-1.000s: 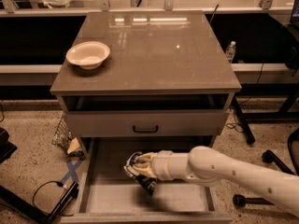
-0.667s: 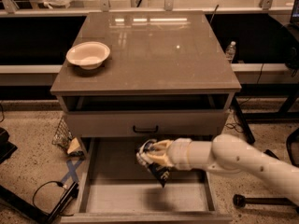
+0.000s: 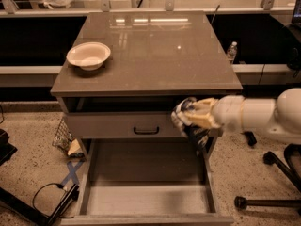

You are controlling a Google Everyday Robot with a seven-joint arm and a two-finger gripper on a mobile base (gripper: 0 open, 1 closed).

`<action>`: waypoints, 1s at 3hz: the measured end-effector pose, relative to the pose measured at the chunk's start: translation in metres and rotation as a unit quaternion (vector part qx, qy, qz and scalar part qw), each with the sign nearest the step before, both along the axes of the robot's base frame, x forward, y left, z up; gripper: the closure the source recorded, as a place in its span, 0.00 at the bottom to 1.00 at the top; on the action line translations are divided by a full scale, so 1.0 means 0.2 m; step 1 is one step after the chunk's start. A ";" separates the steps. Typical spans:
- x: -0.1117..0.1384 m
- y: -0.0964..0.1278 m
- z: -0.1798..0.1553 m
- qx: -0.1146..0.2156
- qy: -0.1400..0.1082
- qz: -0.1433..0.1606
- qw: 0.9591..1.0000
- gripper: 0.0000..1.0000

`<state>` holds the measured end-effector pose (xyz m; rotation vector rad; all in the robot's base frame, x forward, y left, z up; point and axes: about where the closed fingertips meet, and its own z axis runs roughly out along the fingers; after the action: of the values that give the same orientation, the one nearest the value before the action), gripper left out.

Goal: Pick blue chip bag from middle drawer and place on counter

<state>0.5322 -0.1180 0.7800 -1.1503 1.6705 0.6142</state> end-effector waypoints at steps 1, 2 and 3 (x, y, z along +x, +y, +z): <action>0.08 -0.16 0.37 0.007 -0.024 -0.034 0.999 1.00; 0.24 -0.19 0.77 0.017 -0.073 -0.071 0.995 1.00; 0.37 -0.05 0.96 0.010 -0.128 -0.055 0.990 1.00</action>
Offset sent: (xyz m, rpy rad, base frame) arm 0.0656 -0.0601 0.2156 0.0541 -0.2053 -0.2346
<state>0.6060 -0.1279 0.9713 -1.0661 1.4938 0.3948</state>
